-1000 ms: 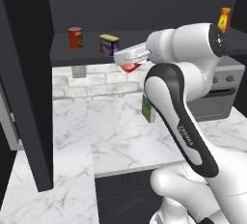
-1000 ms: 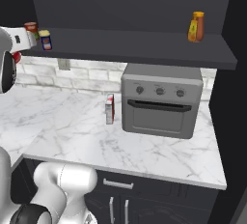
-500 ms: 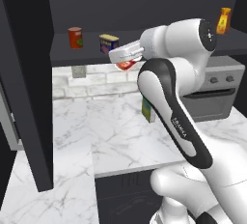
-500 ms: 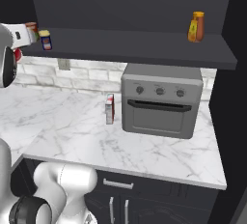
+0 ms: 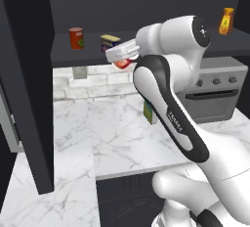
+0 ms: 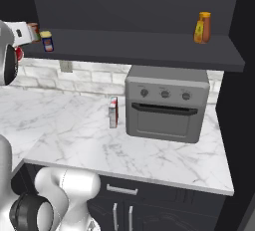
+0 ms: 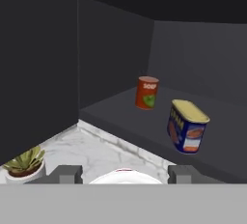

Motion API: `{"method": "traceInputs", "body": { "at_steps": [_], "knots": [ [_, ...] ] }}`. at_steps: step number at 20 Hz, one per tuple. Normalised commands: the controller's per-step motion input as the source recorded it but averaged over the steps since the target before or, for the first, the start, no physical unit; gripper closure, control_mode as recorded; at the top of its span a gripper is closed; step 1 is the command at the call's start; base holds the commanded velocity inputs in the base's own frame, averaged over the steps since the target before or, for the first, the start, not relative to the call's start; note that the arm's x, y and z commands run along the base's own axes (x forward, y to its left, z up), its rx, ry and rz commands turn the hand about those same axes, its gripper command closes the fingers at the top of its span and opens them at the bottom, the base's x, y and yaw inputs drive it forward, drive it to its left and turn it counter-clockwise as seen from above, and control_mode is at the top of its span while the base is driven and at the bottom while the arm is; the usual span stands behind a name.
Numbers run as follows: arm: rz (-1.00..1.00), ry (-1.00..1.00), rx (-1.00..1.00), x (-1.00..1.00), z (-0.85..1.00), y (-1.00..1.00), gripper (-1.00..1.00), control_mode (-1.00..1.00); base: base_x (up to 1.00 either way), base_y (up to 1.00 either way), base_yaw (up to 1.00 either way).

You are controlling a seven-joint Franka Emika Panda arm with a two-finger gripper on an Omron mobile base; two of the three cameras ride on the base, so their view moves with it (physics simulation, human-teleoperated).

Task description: Pick the cans from the counter and place them in their designated side in the cabinet.

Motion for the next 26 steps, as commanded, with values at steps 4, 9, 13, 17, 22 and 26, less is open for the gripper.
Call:
{"method": "traceInputs", "body": {
  "at_steps": [4, 9, 13, 17, 22, 26],
  "knots": [
    [0.01, 0.0, -0.02, 0.14, 0.0, 0.08, 1.0, -1.0, 0.0, 0.0, 0.0],
    [0.01, 0.0, -0.02, 0.14, 0.0, 0.05, 1.0, -1.0, 0.0, 0.0, 0.0],
    [0.01, 0.0, -0.02, 0.14, 0.0, 0.05, 1.0, -1.0, 0.0, 0.0, 0.0],
    [0.02, 0.0, -0.01, 0.14, 0.0, 0.05, 1.0, -1.0, 0.0, 0.0, 0.0],
    [0.02, 0.0, -0.01, 0.16, 0.0, 0.04, 1.0, -1.0, 0.0, 0.0, 0.0],
    [0.02, 0.0, -0.01, 0.18, 0.0, 0.05, 1.0, -1.0, 0.0, 0.0, 0.0]
  ]
}}
